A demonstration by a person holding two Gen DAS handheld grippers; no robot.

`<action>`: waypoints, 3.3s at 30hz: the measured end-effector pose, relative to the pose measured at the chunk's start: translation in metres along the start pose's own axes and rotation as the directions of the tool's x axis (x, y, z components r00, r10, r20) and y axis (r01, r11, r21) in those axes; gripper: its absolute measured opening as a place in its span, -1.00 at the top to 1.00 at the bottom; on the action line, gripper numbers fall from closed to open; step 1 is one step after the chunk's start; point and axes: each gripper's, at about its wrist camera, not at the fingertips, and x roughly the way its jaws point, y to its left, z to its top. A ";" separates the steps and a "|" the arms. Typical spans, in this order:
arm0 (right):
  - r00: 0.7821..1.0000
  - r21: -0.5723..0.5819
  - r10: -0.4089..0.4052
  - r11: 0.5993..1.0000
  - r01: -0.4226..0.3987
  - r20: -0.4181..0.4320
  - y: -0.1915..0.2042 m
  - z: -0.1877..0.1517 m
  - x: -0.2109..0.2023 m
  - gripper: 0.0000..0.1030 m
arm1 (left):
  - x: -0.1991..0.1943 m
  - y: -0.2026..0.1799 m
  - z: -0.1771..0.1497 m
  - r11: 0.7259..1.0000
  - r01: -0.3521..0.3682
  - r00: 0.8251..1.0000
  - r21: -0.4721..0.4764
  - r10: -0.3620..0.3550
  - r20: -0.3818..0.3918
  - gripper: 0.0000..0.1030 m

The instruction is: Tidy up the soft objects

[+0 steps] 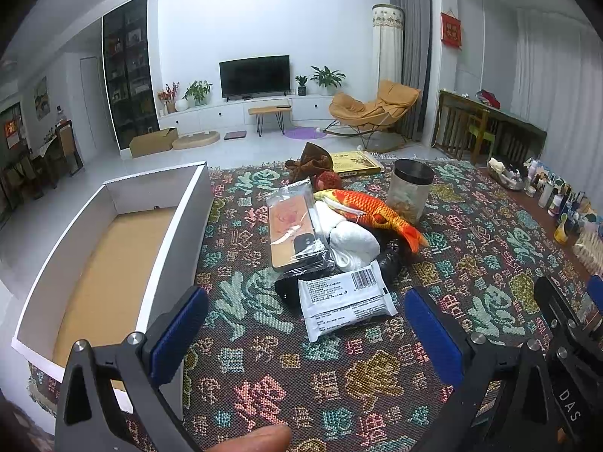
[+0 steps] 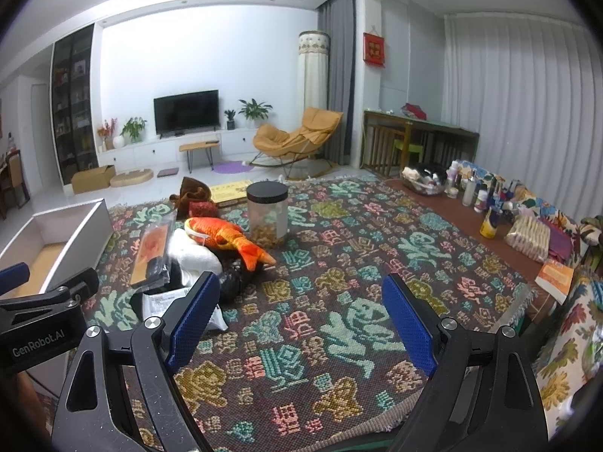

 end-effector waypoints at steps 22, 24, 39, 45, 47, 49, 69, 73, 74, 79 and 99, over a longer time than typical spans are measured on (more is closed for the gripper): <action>0.989 0.051 0.029 0.998 -0.022 -0.142 -0.006 -0.023 0.042 -0.75 | 0.101 0.037 -0.071 1.000 0.009 0.969 0.004 -0.008 -0.246 -0.99; 0.981 0.069 0.050 0.997 -0.037 -0.189 -0.006 -0.029 0.057 -0.75 | 0.116 0.039 -0.084 1.000 0.016 0.959 0.027 -0.008 -0.282 -0.99; 0.872 0.024 0.021 1.000 -0.011 -0.488 0.027 -0.093 0.188 -0.75 | 0.159 0.036 -0.109 0.997 0.050 0.956 0.060 -0.030 -0.291 -1.00; 0.876 0.025 0.022 1.000 -0.012 -0.483 0.029 -0.095 0.190 -0.77 | 0.164 0.038 -0.105 0.996 0.063 0.956 0.069 -0.040 -0.289 -1.00; 0.878 0.020 0.018 1.000 -0.010 -0.477 0.030 -0.094 0.192 -0.78 | 0.161 0.037 -0.107 0.995 0.068 0.958 0.070 -0.045 -0.282 -1.00; 0.881 0.024 0.021 1.000 -0.011 -0.473 0.030 -0.095 0.191 -0.79 | 0.157 0.039 -0.111 0.996 0.065 0.960 0.067 -0.045 -0.276 -1.00; 0.881 0.129 0.156 0.986 -0.109 -0.447 0.022 -0.090 0.188 -0.79 | 0.152 0.041 -0.111 0.993 0.087 0.958 0.079 -0.062 -0.281 -1.00; 0.885 0.187 0.179 0.977 -0.107 -0.429 0.013 -0.087 0.186 -0.77 | 0.147 0.031 -0.098 0.975 0.184 0.945 0.127 -0.140 -0.296 -1.00; 0.896 0.219 0.182 0.971 -0.098 -0.405 0.007 -0.084 0.183 -0.77 | 0.146 0.025 -0.091 0.964 0.214 0.943 0.159 -0.162 -0.289 -1.00; 0.927 0.340 0.175 0.939 -0.056 -0.331 -0.020 -0.080 0.174 -0.78 | 0.163 -0.027 -0.056 0.856 0.280 0.944 0.435 -0.163 -0.287 -1.00; 0.927 0.419 0.207 0.906 -0.061 -0.313 -0.036 -0.085 0.176 -0.78 | 0.206 -0.051 -0.026 0.794 0.531 0.785 0.297 -0.328 -0.526 -0.99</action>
